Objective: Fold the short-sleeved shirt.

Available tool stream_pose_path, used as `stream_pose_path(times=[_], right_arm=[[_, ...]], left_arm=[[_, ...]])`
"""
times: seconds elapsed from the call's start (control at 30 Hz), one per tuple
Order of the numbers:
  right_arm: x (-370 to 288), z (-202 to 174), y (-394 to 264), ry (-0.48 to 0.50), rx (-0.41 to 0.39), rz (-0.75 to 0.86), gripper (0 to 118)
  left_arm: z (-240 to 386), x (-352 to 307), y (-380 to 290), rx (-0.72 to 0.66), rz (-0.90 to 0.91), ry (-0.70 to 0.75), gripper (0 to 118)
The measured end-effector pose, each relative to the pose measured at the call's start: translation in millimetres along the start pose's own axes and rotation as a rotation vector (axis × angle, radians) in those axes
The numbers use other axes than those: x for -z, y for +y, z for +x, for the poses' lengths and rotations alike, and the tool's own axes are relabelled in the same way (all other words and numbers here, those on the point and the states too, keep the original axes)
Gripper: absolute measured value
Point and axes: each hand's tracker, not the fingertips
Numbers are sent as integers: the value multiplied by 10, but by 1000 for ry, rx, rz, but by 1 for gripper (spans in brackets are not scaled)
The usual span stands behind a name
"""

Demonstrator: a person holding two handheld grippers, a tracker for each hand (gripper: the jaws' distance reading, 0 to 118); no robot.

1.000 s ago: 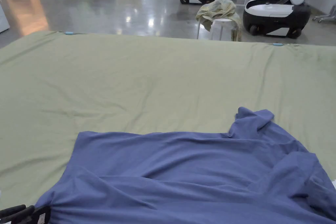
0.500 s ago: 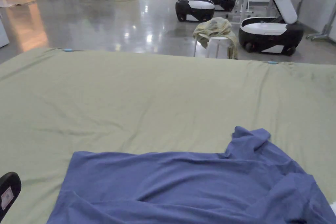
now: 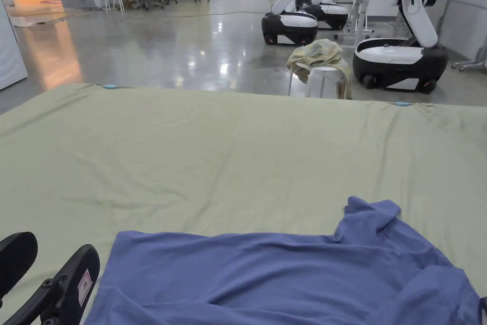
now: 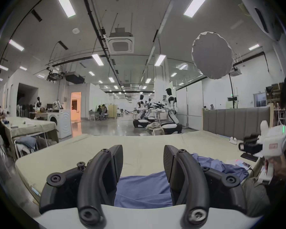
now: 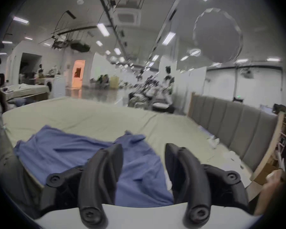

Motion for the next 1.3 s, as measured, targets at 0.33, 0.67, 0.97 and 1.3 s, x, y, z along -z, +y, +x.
stream_pose_path(times=[0.33, 0.67, 0.97, 1.3], right_arm=[[-102, -178, 18, 141, 68, 32, 11], [-90, -146, 86, 246, 170, 12, 0], [-45, -216, 58, 253, 122, 14, 0], [118, 3, -97, 288, 209, 11, 25]], left_arm=[[-51, 138, -28, -64, -119, -20, 15], [66, 297, -82, -218, -239, -145, 2], [35, 415, -133, -45, -303, -58, 3], [-881, 1958, -267, -208, -650, -159, 53]])
